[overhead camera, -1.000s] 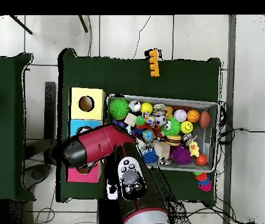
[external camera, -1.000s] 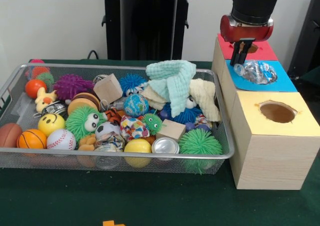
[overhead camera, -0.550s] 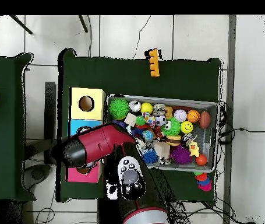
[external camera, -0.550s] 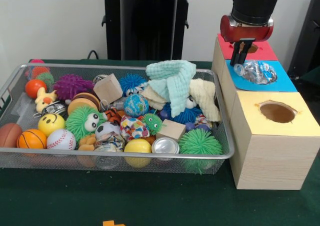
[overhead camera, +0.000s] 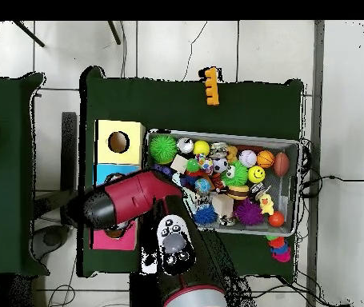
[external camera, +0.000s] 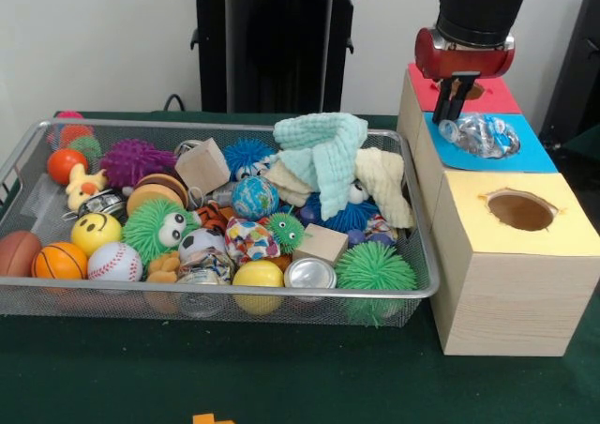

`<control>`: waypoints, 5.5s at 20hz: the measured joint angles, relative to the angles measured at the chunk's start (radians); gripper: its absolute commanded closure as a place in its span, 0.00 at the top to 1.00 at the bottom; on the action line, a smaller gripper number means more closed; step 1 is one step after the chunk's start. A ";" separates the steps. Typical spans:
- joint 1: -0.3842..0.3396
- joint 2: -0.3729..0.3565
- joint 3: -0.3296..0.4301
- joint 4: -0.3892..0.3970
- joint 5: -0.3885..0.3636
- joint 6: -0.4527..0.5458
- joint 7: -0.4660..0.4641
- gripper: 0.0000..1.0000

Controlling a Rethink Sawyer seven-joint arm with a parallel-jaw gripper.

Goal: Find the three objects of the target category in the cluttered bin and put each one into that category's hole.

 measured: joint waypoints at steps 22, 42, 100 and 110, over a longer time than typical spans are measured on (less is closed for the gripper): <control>-0.002 0.014 0.001 -0.029 -0.001 0.045 0.000 0.00; 0.128 0.115 -0.088 -0.240 0.013 0.306 0.000 0.00; -0.139 -0.070 -0.044 -0.059 0.252 0.024 0.017 0.00; -0.317 -0.102 0.053 -0.040 0.180 0.015 0.016 0.00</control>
